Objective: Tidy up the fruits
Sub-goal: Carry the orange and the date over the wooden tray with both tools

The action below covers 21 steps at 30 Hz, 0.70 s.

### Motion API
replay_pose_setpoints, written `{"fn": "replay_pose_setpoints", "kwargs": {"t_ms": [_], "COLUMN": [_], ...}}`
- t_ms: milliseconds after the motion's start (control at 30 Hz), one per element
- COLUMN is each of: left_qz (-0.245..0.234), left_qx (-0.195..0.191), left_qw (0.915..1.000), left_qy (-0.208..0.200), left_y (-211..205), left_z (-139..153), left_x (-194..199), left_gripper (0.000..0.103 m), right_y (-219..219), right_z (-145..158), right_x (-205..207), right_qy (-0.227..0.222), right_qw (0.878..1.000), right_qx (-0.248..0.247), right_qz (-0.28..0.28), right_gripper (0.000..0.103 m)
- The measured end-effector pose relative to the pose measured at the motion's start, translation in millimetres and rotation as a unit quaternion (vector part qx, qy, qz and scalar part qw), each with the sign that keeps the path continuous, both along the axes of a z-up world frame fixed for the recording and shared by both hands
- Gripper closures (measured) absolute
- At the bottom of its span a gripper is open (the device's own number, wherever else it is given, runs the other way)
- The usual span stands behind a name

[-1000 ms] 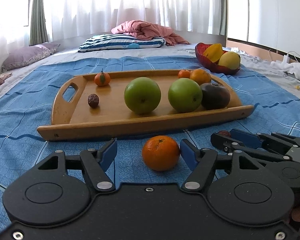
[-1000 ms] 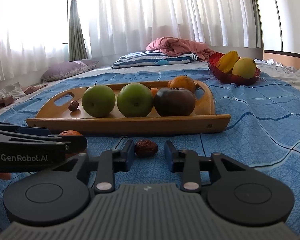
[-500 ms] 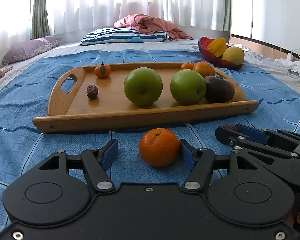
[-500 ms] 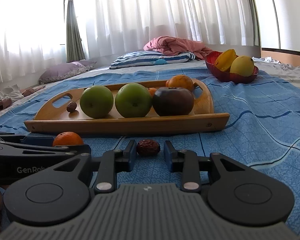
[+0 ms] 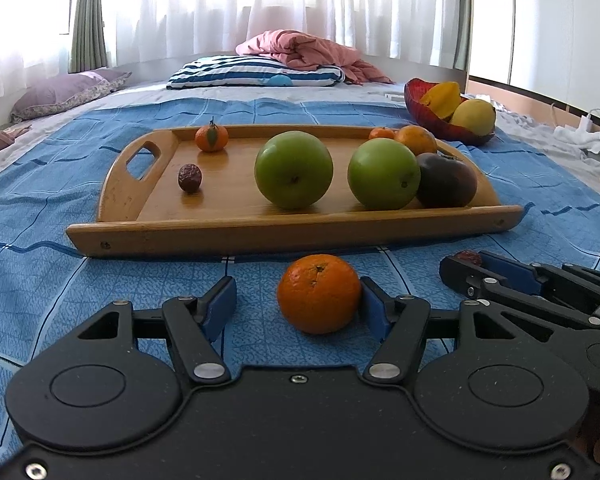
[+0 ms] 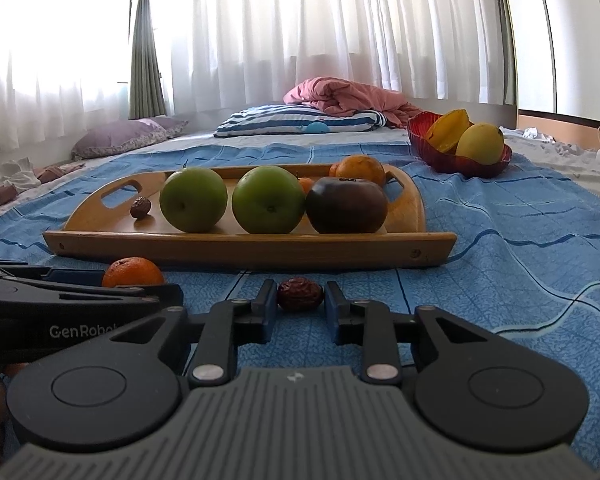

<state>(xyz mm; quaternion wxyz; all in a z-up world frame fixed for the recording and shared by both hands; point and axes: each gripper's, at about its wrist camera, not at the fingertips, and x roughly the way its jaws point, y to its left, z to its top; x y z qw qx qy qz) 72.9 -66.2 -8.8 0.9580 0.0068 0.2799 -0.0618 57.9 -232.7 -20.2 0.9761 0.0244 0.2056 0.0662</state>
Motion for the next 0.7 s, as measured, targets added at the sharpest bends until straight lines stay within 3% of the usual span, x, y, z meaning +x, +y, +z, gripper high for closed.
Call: {"fn": "replay_pose_setpoints", "kwargs": {"t_ms": [367,700], "left_qz": [0.002,-0.003], "left_qx": [0.000,0.005], "left_qw": [1.0000,0.9999], "left_qy": [-0.003,-0.010], "left_y": [0,-1], "left_z": [-1,-1], "left_x": [-1,-3], "left_gripper": [0.041,0.050], "right_y": [4,11], "right_z": [0,0], "right_x": [-2,-3], "right_qy": [-0.003,-0.005], "right_qw": [1.000,1.000], "right_qx": [-0.012,-0.026], "right_qz": [-0.006,-0.008], "right_gripper": [0.069,0.069]}}
